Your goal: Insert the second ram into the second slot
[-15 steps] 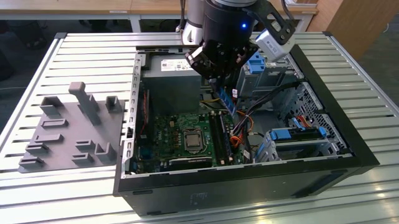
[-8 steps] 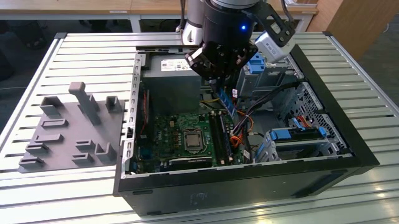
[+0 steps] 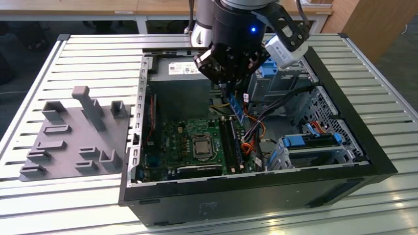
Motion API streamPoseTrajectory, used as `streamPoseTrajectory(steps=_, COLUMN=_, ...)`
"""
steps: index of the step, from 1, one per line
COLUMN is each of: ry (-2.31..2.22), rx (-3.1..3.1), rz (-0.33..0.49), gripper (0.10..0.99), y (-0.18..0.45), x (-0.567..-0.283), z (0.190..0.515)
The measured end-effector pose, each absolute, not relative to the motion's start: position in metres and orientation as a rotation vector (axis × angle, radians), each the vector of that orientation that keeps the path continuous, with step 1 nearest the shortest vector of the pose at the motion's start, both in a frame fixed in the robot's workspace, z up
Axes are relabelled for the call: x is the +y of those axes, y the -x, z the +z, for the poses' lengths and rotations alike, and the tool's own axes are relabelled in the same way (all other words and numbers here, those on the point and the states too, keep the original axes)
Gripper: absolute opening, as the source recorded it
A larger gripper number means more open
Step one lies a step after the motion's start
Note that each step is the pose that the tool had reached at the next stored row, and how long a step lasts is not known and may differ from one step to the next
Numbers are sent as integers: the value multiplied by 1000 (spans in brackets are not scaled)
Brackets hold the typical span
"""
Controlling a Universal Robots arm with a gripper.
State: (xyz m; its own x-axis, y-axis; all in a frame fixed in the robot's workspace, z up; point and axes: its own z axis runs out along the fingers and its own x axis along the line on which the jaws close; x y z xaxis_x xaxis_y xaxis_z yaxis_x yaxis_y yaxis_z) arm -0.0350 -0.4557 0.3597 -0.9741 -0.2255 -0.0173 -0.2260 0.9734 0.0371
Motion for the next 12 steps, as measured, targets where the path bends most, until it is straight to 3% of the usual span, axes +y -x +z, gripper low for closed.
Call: streamPoseTrajectory(steps=12, ry=334, rx=3110, rz=61, gripper=137, y=35, x=-458, z=357)
